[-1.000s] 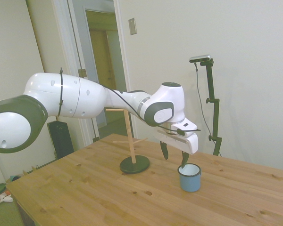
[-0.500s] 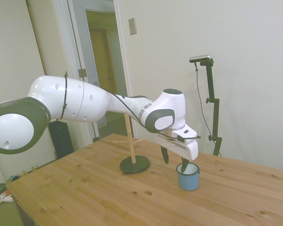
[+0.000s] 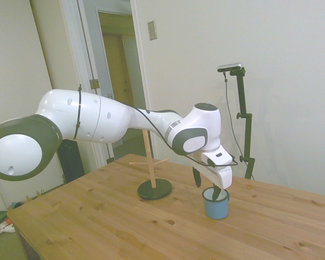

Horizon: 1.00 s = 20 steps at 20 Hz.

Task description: Hang the mug

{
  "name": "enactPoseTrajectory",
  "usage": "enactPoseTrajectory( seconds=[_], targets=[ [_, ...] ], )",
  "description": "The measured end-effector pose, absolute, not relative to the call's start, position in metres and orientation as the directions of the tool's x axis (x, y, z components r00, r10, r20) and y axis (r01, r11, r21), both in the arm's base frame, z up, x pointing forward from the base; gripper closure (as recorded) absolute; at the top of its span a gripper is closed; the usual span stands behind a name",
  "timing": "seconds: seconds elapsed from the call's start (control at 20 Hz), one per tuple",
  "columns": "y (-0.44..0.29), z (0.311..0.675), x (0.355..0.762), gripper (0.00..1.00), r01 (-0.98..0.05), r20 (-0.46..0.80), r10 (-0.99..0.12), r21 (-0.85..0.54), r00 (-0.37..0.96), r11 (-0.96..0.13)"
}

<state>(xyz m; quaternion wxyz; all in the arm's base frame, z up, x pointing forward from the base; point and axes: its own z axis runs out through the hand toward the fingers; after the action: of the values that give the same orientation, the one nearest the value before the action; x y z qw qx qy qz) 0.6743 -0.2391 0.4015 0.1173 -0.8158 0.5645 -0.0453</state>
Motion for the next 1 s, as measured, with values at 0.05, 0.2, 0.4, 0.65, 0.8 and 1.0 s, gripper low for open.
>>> enactPoseTrajectory(
  seconds=[0.05, 0.2, 0.4, 0.65, 0.8, 1.0],
  targets=[
    [-0.2392, 0.4030, 0.6764, 0.00, -0.916, -0.063, -0.938, -0.245, 0.341, -0.317],
    [-0.2374, 0.4084, 0.6807, 1.00, -0.926, -0.076, -0.946, -0.246, 0.314, -0.287],
    [-0.2335, 0.4062, 0.6820, 1.00, -0.933, -0.100, -0.950, -0.243, 0.296, -0.265],
    [-0.2363, 0.4043, 0.6811, 1.00, -0.935, -0.107, -0.952, -0.244, 0.288, -0.255],
    [-0.2380, 0.4032, 0.6801, 1.00, -0.937, -0.108, -0.952, -0.243, 0.285, -0.253],
    [-0.2389, 0.4031, 0.6795, 1.00, -0.937, -0.108, -0.953, -0.243, 0.284, -0.252]
  ],
)
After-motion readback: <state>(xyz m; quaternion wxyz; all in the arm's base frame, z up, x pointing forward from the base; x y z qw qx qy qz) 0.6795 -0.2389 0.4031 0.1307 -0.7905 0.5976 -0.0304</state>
